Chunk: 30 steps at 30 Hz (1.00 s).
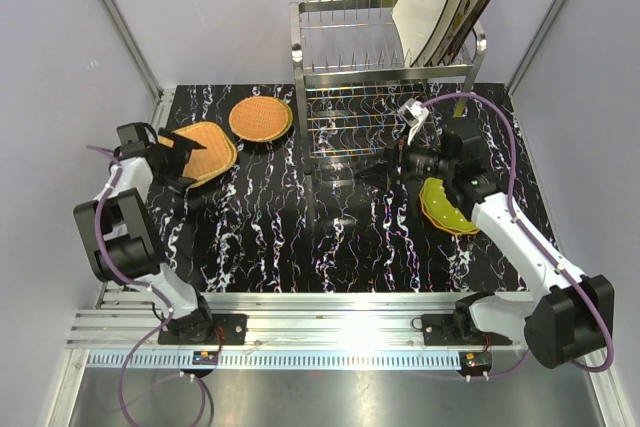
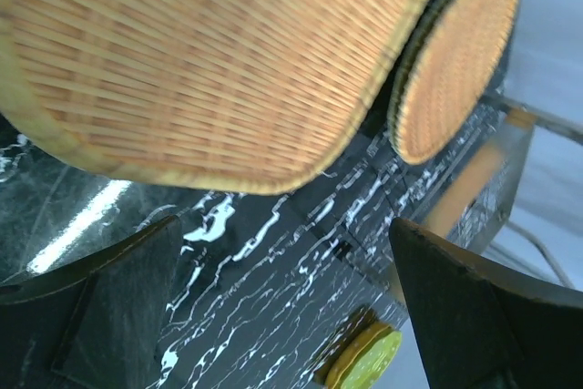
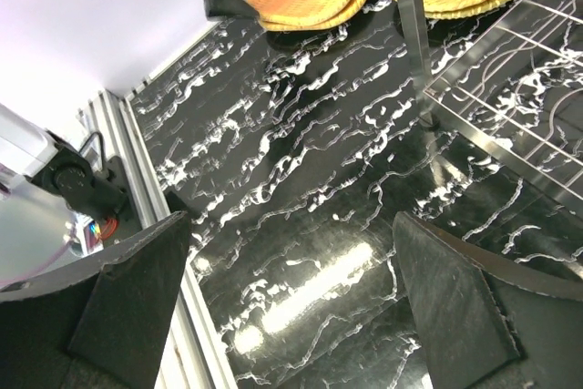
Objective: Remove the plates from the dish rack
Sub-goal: Place the plate on the table, then grab a plate with the right arm
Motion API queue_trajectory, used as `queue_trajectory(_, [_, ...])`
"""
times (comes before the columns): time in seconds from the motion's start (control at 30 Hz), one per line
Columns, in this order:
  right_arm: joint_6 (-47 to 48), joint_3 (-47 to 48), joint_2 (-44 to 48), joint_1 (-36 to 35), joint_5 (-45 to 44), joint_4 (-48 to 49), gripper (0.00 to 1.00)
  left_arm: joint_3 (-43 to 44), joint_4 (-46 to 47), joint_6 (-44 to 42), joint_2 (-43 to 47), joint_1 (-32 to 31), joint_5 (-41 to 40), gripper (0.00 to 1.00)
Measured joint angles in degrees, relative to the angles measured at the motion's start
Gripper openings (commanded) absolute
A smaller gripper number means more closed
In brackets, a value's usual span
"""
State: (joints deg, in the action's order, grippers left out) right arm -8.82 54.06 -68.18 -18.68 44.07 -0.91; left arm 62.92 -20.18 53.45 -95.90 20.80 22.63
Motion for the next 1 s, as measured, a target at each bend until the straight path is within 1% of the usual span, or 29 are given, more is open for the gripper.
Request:
queue_trajectory(0.13, [4.5, 2.9, -0.2, 0.0, 0.0, -4.7, 1.0, -0.2, 0.0, -3.1, 3.9, 0.0, 1.6, 0.99])
queue_trajectory(0.23, [9.0, 6.8, -0.6, 0.0, 0.1, -9.5, 1.0, -0.7, -0.3, -6.8, 8.0, 0.1, 2.0, 0.99])
queue_trajectory(0.37, [14.2, 12.5, -1.3, 0.0, 0.0, -15.3, 1.0, -2.8, -0.3, -12.5, 15.1, 0.2, 3.2, 0.99])
queue_trajectory(0.57, [19.2, 22.0, -3.2, 0.0, -1.5, -24.5, 1.0, -6.4, -0.3, -20.6, 25.2, 0.2, 5.7, 0.99])
queue_trajectory(0.8, [21.7, 33.3, -5.7, 0.0, -3.2, -32.8, 1.0, -12.1, 0.5, -26.8, 37.0, 0.2, 5.9, 0.99])
queue_trajectory(1.0, [19.2, 38.3, -6.8, 0.0, -5.6, -34.5, 1.0, -14.5, 0.6, -28.4, 43.8, 0.2, 5.1, 0.99])
